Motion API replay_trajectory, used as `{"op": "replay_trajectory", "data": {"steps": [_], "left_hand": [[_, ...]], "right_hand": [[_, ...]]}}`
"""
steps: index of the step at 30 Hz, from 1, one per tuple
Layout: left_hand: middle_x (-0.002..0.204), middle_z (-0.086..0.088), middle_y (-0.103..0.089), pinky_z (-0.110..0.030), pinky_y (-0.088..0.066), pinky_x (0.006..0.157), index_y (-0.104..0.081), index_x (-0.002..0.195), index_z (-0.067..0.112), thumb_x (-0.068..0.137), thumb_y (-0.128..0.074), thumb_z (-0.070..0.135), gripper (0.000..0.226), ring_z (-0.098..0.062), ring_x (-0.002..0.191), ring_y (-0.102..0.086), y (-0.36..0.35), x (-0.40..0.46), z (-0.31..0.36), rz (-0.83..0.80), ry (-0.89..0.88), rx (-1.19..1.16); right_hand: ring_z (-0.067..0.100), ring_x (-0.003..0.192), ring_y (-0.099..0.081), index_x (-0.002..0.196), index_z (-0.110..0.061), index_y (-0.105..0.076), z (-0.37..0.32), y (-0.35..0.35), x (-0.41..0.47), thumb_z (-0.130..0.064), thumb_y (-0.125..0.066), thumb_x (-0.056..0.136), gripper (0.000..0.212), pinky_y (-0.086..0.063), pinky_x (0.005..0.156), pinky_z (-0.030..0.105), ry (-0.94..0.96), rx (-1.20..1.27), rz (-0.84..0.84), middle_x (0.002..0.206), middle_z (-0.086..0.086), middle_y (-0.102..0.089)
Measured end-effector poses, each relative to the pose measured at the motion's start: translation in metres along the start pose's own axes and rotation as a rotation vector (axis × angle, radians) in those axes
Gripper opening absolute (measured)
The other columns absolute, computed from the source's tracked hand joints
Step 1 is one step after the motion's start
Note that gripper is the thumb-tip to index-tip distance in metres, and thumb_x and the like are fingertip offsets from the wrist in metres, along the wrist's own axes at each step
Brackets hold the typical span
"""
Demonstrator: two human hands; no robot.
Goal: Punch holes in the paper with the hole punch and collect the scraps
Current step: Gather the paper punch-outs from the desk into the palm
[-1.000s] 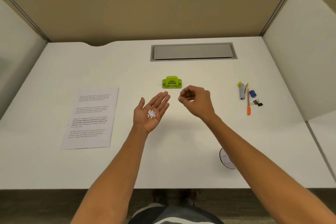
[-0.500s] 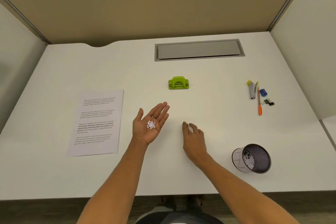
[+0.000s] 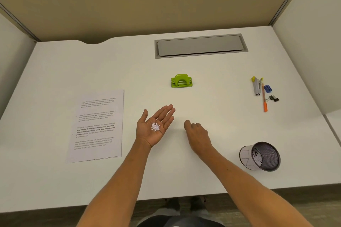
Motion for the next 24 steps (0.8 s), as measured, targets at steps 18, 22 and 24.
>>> {"op": "replay_trajectory", "data": {"steps": [18,22,24], "left_hand": [[0.157,-0.024,-0.033,-0.052,-0.023,0.121,-0.036,0.148,-0.002,0.068,-0.06,0.084,0.12,-0.038,0.147,-0.03,-0.056,0.013,-0.052,-0.316,0.297,-0.012],[0.15,-0.023,-0.044,-0.056,-0.032,0.115,-0.044,0.144,-0.002,0.071,-0.062,0.08,0.111,-0.041,0.143,-0.036,-0.061,0.018,-0.05,-0.312,0.284,-0.01],[0.151,-0.022,-0.043,-0.057,-0.03,0.117,-0.045,0.143,-0.001,0.072,-0.063,0.078,0.108,-0.042,0.143,-0.035,-0.057,0.02,-0.045,-0.298,0.267,-0.008]], "right_hand": [[0.012,0.082,-0.068,0.096,-0.024,-0.063,-0.033,0.106,-0.001,-0.01,-0.061,0.084,0.018,-0.059,0.07,0.034,0.007,0.696,0.219,0.089,-0.005,-0.072],[0.005,0.079,-0.07,0.091,-0.017,-0.072,0.028,0.122,-0.014,-0.002,-0.066,0.083,0.018,-0.056,0.064,0.019,-0.15,0.923,0.464,0.084,-0.009,-0.074],[0.012,0.079,-0.072,0.092,-0.009,-0.075,0.072,0.113,-0.026,-0.001,-0.067,0.084,0.013,-0.06,0.072,0.028,-0.334,0.966,0.553,0.087,-0.001,-0.076]]}}
Point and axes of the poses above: each hand's wrist, its own x-axis towards the middle knuckle, its own y-axis out of the back of the hand, z = x × y, the point moved 10 cm from there along x, towards the middle knuckle
